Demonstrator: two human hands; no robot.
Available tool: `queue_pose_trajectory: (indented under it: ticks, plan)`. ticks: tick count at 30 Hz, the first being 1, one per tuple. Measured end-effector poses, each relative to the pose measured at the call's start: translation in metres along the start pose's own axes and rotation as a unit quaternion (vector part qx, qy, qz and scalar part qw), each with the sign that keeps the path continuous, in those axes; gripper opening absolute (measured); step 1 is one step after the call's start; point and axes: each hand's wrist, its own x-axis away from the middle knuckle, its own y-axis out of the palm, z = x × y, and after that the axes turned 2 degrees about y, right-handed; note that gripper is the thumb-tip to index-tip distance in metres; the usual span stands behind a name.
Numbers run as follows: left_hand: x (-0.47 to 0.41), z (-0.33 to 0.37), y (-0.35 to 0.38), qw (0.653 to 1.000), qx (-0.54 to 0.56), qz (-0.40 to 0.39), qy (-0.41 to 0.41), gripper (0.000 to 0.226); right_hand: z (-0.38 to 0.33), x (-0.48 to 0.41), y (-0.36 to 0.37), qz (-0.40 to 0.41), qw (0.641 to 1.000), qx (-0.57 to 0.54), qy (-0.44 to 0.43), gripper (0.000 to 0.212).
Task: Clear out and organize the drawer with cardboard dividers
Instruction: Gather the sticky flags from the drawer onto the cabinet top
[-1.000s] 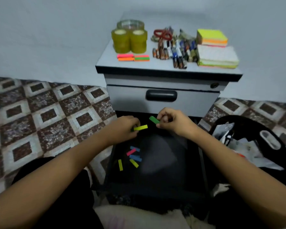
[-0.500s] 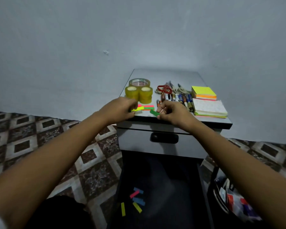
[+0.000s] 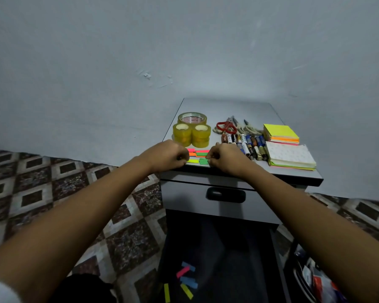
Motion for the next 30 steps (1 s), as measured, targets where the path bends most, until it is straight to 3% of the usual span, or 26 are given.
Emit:
queue_pose_trajectory:
  ticks: [10,15,30]
  plan:
    - [0.011,-0.008,0.009,0.996,0.045,0.058,-0.043,0.028,0.003,0.003,0.007,0.027,0.99,0.13,-0.053,0.034]
    - [0.013,-0.011,0.012,0.993,0.067,0.063,-0.069,0.022,0.002,0.004,0.003,-0.005,0.99,0.128,-0.056,0.029]
    - [0.031,-0.019,0.016,0.985,0.056,0.117,-0.11,0.024,-0.011,0.004,0.007,0.042,0.986,0.13,-0.097,0.033]
